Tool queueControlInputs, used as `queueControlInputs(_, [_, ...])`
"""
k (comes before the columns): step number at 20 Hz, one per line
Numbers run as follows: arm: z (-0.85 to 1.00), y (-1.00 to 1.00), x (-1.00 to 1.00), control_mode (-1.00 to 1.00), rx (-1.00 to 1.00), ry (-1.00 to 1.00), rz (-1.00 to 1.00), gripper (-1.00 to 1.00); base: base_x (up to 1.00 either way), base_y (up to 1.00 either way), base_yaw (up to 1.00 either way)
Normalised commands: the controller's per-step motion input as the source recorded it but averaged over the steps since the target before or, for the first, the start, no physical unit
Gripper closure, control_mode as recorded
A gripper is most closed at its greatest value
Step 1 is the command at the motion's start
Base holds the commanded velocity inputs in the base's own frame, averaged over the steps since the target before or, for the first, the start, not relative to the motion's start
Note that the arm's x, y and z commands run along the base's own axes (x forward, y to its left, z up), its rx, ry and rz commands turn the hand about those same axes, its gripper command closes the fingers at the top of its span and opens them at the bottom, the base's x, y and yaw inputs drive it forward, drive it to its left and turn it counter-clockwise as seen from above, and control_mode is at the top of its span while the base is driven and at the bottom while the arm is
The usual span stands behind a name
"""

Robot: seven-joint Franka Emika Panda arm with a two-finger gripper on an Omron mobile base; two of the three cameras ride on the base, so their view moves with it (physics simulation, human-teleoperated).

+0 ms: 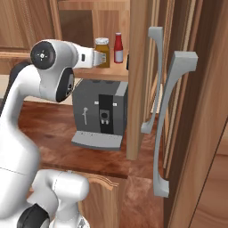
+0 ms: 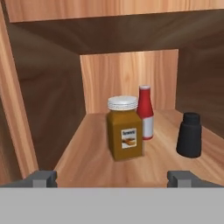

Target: Collect the turmeric, ketchup, and shaker from the cabinet and place them next to the stove.

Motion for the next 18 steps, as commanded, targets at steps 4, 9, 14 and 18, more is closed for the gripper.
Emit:
queueControlInputs(4, [0.09,-0.29,0.3,-1.0,0.0,0.0,0.0,-1.0,0.0,0.0,0.0])
queueControlInputs(9, [0.06,-0.2,0.3,-1.0,0.0,0.02,0.0,-1.0,0.0,0.0,0.0])
queueControlInputs(14, [0.0,-0.01,0.28,-1.0,0.0,0.02,0.0,-1.0,0.0,0.0,0.0])
queueControlInputs(18, [0.0,0.0,0.32,-1.0,-0.01,0.08,0.0,-1.0,0.0,0.0,0.0])
